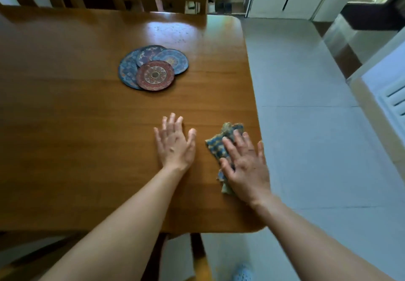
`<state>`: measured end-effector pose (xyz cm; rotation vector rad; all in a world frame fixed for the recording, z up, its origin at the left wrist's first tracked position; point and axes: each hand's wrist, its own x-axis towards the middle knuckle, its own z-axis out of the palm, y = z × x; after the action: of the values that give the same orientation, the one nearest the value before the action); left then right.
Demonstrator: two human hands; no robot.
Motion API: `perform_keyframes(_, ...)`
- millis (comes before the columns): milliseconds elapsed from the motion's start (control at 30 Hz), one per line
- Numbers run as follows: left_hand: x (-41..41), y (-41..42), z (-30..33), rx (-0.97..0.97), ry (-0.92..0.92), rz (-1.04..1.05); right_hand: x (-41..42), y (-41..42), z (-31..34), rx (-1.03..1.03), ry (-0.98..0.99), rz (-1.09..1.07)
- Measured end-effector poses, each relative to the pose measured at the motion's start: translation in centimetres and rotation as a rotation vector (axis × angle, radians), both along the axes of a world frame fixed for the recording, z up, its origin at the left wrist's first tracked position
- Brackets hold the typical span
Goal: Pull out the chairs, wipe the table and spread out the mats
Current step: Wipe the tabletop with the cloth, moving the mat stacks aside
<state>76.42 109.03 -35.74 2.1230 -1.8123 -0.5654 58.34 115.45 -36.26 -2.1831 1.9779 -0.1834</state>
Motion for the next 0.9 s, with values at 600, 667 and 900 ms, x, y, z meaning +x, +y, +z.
perform_keyframes(600,-1.3,0.0,-1.2,-0.032,-0.258,0.078,-4.9,-13.3,-0.7,-0.057,0.01,0.497)
perform_keyframes(667,-1.3,-0.1,-1.2,-0.028,-0.252,0.081,-4.9,-16.4,-0.5,-0.044,0.017,0.494)
perform_keyframes(900,-3.3,-2.8,-0.9,-0.161,-0.257,0.373,-3.9,-27.9,-0.2,-0.01,0.033,0.53)
